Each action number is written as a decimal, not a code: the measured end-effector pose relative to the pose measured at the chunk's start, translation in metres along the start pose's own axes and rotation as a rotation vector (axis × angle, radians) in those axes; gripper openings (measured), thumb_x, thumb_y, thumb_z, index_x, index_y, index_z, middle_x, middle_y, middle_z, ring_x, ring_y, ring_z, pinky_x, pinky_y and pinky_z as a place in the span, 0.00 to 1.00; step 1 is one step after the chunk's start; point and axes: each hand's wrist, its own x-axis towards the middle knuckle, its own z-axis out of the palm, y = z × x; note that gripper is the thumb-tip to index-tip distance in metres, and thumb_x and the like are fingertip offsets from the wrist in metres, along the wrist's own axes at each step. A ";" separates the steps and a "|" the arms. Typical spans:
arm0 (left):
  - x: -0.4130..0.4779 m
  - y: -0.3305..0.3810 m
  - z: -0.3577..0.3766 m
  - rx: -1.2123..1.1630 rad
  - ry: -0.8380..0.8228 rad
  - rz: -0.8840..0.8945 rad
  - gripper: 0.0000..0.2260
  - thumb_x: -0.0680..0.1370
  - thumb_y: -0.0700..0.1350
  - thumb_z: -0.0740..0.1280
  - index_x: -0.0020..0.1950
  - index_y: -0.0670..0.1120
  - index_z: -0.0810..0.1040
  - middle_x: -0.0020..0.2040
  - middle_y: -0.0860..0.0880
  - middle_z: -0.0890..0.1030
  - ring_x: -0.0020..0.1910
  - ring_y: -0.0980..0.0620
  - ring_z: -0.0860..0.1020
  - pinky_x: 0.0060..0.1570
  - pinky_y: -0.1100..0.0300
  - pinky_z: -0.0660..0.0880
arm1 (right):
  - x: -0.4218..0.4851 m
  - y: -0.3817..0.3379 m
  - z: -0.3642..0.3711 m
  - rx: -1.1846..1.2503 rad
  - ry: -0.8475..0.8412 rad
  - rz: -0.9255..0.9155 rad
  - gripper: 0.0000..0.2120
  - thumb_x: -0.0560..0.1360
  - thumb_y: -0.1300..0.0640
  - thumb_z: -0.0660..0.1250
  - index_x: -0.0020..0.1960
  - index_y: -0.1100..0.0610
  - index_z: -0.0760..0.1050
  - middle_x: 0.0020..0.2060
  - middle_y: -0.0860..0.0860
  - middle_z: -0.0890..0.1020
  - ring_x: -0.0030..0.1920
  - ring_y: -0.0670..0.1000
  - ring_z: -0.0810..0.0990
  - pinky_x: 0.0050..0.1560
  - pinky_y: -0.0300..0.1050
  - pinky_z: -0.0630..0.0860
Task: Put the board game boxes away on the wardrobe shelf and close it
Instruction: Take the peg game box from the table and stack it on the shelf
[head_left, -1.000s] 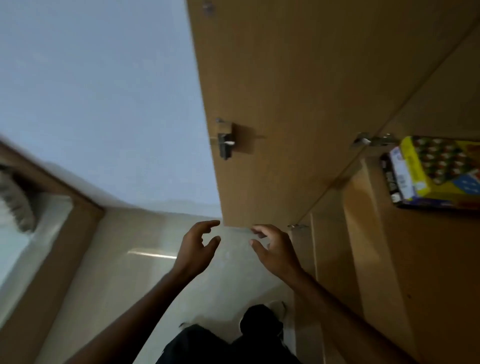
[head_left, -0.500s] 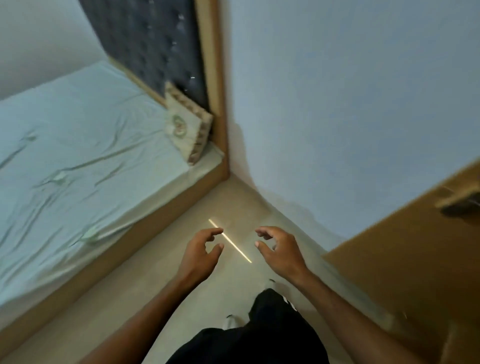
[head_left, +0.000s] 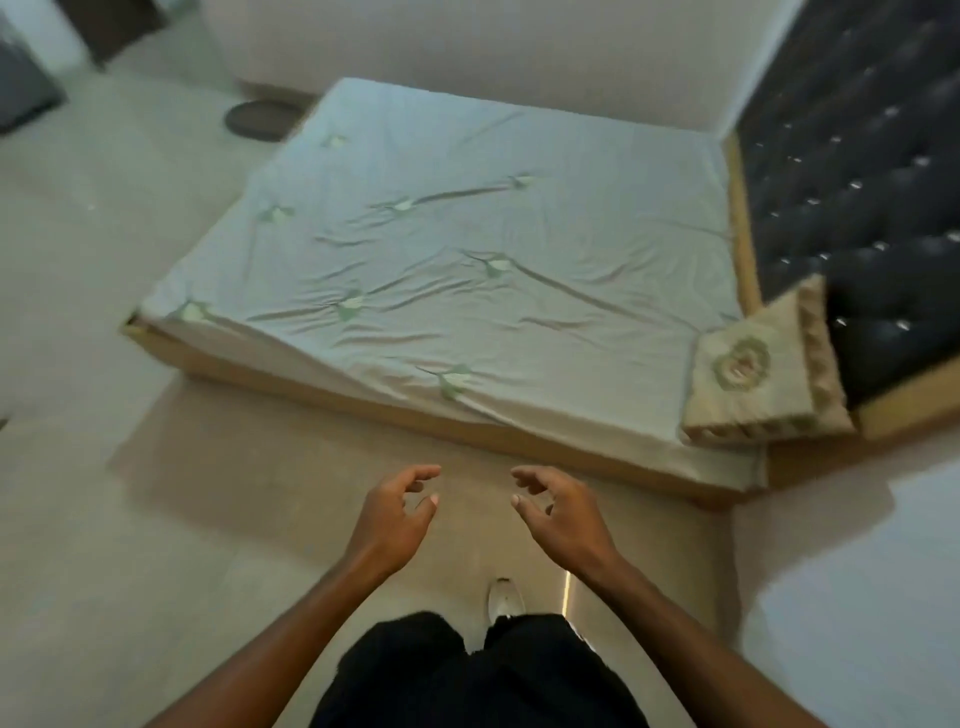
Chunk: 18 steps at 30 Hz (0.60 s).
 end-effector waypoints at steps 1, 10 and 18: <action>0.005 -0.005 -0.012 -0.040 0.063 -0.050 0.14 0.78 0.44 0.68 0.62 0.56 0.77 0.57 0.55 0.78 0.57 0.60 0.76 0.56 0.60 0.73 | 0.023 -0.009 0.006 -0.025 -0.057 -0.049 0.16 0.75 0.51 0.68 0.62 0.48 0.77 0.54 0.42 0.81 0.51 0.39 0.77 0.51 0.38 0.76; 0.028 -0.068 -0.116 -0.275 0.490 -0.364 0.15 0.78 0.44 0.67 0.65 0.53 0.76 0.57 0.56 0.79 0.57 0.60 0.76 0.47 0.71 0.71 | 0.168 -0.124 0.102 -0.121 -0.422 -0.333 0.16 0.75 0.53 0.69 0.62 0.51 0.77 0.53 0.46 0.82 0.51 0.43 0.78 0.53 0.44 0.79; 0.064 -0.148 -0.263 -0.374 0.727 -0.434 0.14 0.77 0.44 0.67 0.61 0.55 0.76 0.56 0.58 0.79 0.56 0.59 0.76 0.53 0.64 0.73 | 0.269 -0.274 0.239 -0.162 -0.576 -0.507 0.15 0.74 0.53 0.70 0.61 0.50 0.77 0.50 0.44 0.81 0.50 0.42 0.79 0.54 0.43 0.78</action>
